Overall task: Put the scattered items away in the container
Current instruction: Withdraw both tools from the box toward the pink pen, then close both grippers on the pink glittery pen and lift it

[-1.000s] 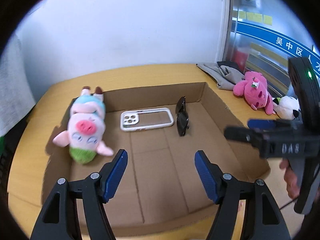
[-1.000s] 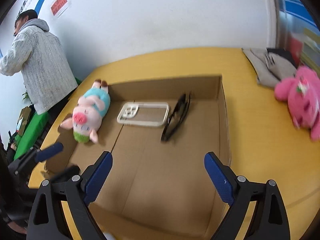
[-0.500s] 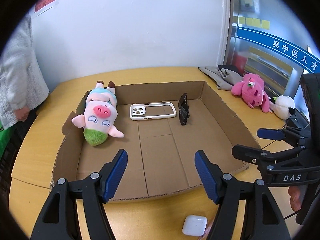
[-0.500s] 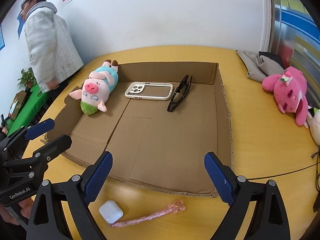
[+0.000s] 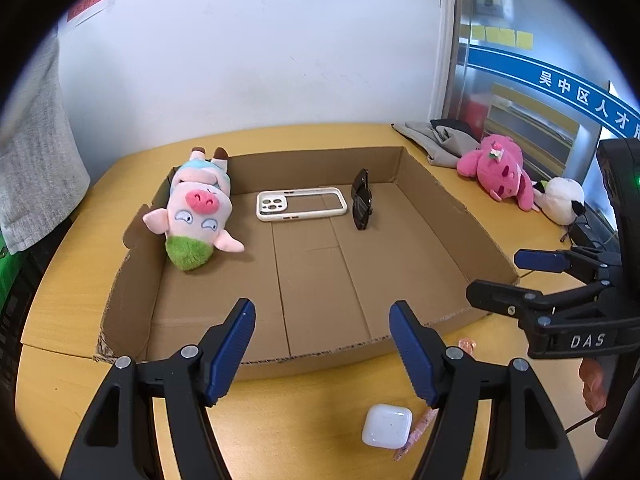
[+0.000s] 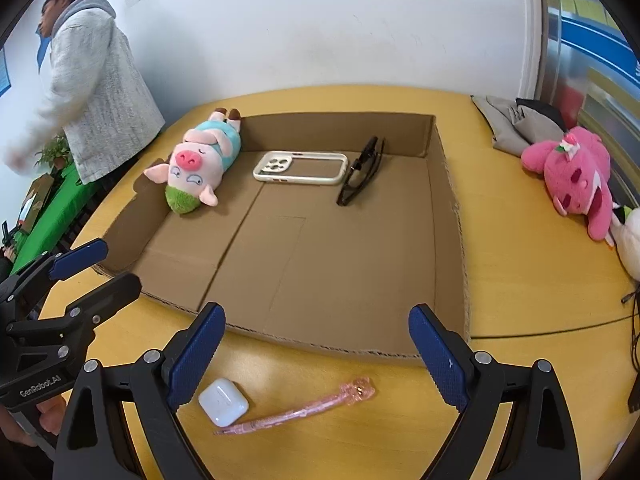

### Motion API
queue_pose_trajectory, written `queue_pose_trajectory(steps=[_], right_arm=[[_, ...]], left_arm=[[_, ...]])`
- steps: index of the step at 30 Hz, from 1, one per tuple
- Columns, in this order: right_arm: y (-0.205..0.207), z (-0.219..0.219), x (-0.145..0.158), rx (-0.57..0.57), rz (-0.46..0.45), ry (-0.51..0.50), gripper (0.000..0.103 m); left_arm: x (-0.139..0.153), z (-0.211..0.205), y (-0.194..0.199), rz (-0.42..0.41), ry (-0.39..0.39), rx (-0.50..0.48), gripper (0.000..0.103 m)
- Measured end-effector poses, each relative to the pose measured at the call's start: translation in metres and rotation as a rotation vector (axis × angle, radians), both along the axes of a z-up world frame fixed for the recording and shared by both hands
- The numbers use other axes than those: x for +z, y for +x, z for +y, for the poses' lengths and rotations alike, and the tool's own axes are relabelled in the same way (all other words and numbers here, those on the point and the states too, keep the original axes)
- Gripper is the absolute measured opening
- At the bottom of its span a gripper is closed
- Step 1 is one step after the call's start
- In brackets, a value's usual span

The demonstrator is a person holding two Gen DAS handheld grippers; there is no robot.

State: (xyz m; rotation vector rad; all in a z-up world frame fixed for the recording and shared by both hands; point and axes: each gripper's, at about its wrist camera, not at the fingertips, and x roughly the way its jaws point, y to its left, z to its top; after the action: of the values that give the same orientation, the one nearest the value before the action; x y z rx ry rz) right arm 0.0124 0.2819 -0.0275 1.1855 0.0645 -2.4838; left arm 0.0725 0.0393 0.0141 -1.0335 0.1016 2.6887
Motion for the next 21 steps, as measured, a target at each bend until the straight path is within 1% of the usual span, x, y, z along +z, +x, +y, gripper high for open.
queue_pose_trajectory(steps=[7, 13, 15, 17, 21], right_arm=[[0.000, 0.004, -0.001, 0.001, 0.002, -0.007, 0.096], [0.004, 0.011, -0.006, 0.005, -0.004, -0.019, 0.096], [0.006, 0.018, -0.010, -0.003, -0.013, -0.024, 0.096], [0.007, 0.027, -0.017, -0.017, -0.029, -0.031, 0.096], [0.007, 0.045, -0.039, -0.039, -0.085, -0.031, 0.096]], left_arm=[[-0.003, 0.009, 0.004, 0.006, -0.018, -0.024, 0.069], [-0.005, 0.015, 0.010, 0.010, -0.008, -0.056, 0.069], [-0.011, 0.020, 0.014, 0.001, -0.008, -0.086, 0.069], [-0.023, 0.028, 0.018, -0.027, -0.005, -0.136, 0.069], [-0.049, 0.050, 0.025, -0.082, -0.034, -0.219, 0.069]])
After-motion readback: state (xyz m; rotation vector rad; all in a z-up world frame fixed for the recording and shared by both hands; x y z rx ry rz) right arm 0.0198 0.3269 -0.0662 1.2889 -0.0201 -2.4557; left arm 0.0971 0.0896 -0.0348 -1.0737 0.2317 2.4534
